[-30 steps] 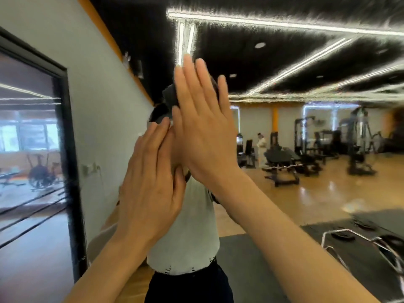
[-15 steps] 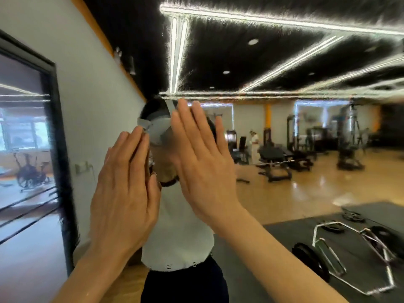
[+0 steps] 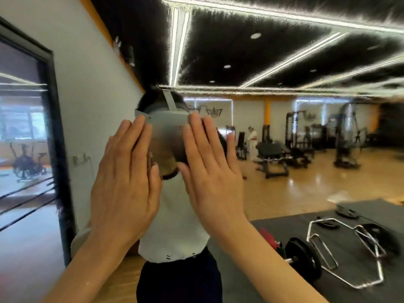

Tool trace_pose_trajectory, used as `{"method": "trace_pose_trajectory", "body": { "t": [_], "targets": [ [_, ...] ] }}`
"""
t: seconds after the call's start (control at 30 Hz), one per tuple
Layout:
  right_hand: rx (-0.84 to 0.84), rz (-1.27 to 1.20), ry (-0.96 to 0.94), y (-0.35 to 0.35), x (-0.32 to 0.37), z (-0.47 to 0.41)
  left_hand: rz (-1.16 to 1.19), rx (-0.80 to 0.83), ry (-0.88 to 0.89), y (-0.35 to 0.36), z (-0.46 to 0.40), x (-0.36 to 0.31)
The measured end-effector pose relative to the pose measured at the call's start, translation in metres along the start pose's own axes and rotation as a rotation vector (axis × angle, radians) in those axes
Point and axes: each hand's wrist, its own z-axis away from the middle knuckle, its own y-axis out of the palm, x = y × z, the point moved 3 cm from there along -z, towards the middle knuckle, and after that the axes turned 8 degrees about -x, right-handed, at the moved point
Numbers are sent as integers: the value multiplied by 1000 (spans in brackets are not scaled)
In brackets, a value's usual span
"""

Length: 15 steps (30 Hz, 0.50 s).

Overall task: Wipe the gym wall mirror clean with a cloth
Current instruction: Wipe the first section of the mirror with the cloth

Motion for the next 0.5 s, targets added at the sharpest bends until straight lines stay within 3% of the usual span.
{"method": "trace_pose_trajectory", "body": {
  "t": [0.07, 0.2, 0.3, 0.37, 0.43, 0.5],
  "targets": [
    [35, 9, -22, -11, -31, 8, 0, 0, -4, 0, 0, 0],
    [-106, 36, 471, -41, -128, 46, -7, 2, -20, 1, 0, 1],
    [-185, 84, 752, -35, -121, 46, -6, -5, -21, 2, 1, -1],
    [-50, -28, 615, -19, -69, 32, 3, -21, -13, 1, 0, -1],
    [126, -110, 218, -3, -3, 39, -8, -16, -3, 1, 1, -2],
    [150, -134, -59, -2, 11, 50, -10, -13, -5, 1, 1, -1]
  ]
}}
